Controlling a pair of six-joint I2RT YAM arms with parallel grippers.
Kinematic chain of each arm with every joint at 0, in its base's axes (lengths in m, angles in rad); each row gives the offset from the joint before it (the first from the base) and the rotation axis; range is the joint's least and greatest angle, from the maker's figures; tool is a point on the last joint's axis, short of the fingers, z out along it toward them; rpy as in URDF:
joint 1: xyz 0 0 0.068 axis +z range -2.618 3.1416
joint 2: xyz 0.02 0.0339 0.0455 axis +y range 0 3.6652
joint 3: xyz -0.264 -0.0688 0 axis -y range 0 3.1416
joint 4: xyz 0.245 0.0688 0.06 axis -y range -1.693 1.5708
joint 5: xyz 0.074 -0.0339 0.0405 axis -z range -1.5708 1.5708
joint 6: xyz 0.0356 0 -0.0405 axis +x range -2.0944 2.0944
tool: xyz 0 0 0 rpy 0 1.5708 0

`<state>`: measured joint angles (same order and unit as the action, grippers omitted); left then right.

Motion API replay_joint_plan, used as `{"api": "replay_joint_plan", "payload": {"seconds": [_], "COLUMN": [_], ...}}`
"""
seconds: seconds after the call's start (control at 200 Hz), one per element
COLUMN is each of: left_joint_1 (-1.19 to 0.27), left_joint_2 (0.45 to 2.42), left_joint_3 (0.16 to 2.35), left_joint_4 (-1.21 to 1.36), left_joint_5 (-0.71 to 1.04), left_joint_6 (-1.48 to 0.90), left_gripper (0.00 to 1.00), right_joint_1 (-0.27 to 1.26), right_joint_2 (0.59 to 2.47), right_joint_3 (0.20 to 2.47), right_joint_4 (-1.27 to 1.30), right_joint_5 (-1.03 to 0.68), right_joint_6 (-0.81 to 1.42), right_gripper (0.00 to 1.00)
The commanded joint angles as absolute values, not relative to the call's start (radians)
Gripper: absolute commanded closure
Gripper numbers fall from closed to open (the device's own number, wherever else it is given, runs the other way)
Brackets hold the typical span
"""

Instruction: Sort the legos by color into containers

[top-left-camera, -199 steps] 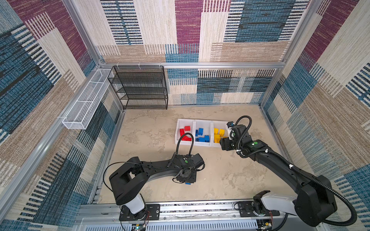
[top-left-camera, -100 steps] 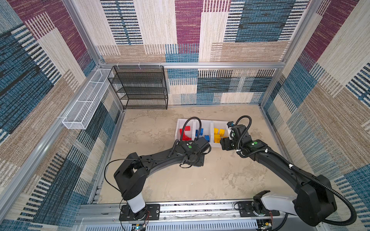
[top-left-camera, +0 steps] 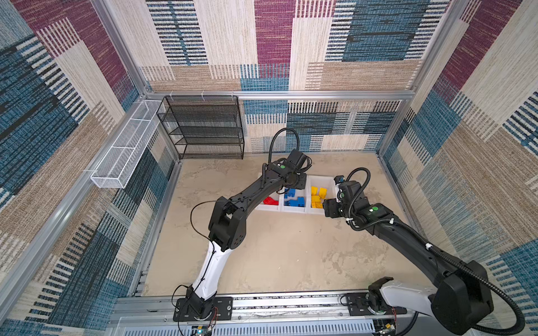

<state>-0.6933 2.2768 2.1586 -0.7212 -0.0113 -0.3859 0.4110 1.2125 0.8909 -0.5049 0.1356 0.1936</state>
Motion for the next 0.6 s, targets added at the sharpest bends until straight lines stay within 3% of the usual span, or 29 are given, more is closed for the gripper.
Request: {"api": "replay_joint_plan", "payload": {"seconds": [0.0,0.05,0.1,0.471,0.596], "left_joint_1": [-0.682,-0.678,-0.674,-0.653,-0.64], "left_joint_2": [2.307,2.306,2.302,2.075,1.829], "left_joint_3": [2.195,2.181,2.164,1.873,1.617], "left_joint_4": [-0.745,-0.723,-0.706,-0.493,-0.374], "left_joint_5": [0.059,0.06,0.063,0.053,-0.109], "left_joint_6": [-0.348,-0.354,-0.361,-0.357,-0.314], "left_gripper": [0.61,0.47,0.41,0.26,0.08], "right_joint_1": [0.411,0.41,0.41,0.41,0.41], "right_joint_2": [1.199,1.192,1.187,1.139,1.074], "right_joint_3": [0.896,0.896,0.898,0.877,0.842], "right_joint_4": [-0.532,-0.537,-0.541,-0.516,-0.426], "right_joint_5": [0.16,0.163,0.166,0.186,0.247], "right_joint_6": [0.214,0.215,0.216,0.222,0.22], "right_gripper": [0.21,0.21,0.21,0.21,0.2]}}
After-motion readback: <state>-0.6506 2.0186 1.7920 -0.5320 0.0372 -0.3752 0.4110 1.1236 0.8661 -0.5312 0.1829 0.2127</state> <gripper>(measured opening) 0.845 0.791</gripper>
